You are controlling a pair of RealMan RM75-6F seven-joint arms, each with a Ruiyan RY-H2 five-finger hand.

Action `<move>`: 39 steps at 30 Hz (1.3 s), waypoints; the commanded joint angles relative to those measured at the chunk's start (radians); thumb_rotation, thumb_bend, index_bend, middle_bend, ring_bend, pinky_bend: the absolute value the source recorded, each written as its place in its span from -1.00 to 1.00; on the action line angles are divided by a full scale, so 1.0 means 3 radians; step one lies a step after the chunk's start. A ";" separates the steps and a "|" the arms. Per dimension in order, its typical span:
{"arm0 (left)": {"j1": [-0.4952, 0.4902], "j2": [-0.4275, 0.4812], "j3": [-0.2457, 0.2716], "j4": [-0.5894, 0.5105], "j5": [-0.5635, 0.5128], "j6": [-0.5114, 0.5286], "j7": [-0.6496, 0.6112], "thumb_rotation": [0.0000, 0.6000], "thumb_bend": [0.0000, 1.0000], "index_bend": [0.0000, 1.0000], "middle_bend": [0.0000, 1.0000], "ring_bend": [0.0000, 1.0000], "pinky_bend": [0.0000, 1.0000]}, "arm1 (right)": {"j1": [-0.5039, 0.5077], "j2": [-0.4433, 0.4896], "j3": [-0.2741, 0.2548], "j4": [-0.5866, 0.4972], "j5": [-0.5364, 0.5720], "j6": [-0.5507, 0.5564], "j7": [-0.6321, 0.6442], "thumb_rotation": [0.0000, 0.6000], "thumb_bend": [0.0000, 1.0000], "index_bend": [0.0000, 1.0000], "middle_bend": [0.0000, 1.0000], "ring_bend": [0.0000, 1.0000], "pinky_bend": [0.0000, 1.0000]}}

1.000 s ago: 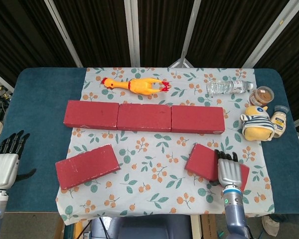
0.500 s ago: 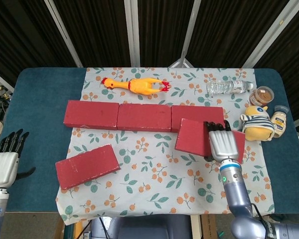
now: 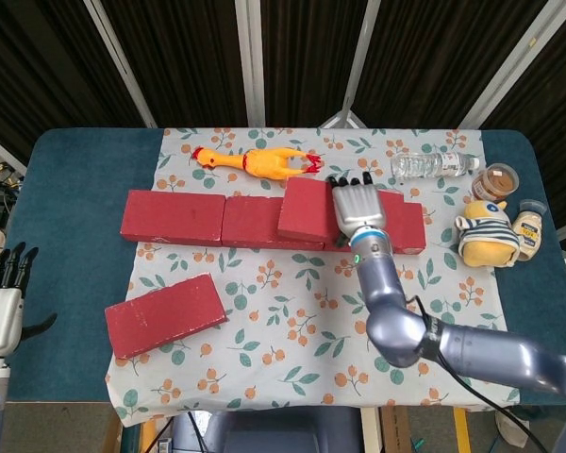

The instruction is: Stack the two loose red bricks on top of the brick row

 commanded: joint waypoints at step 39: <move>0.0001 -0.0114 -0.0017 0.0003 -0.0048 0.0081 0.0269 1.00 -1.00 -1.00 -1.00 -1.00 -0.79 | 0.0538 -0.0668 -0.0899 0.1645 -0.0235 -0.1306 0.0767 1.00 -0.87 -0.24 -0.29 -0.36 -1.00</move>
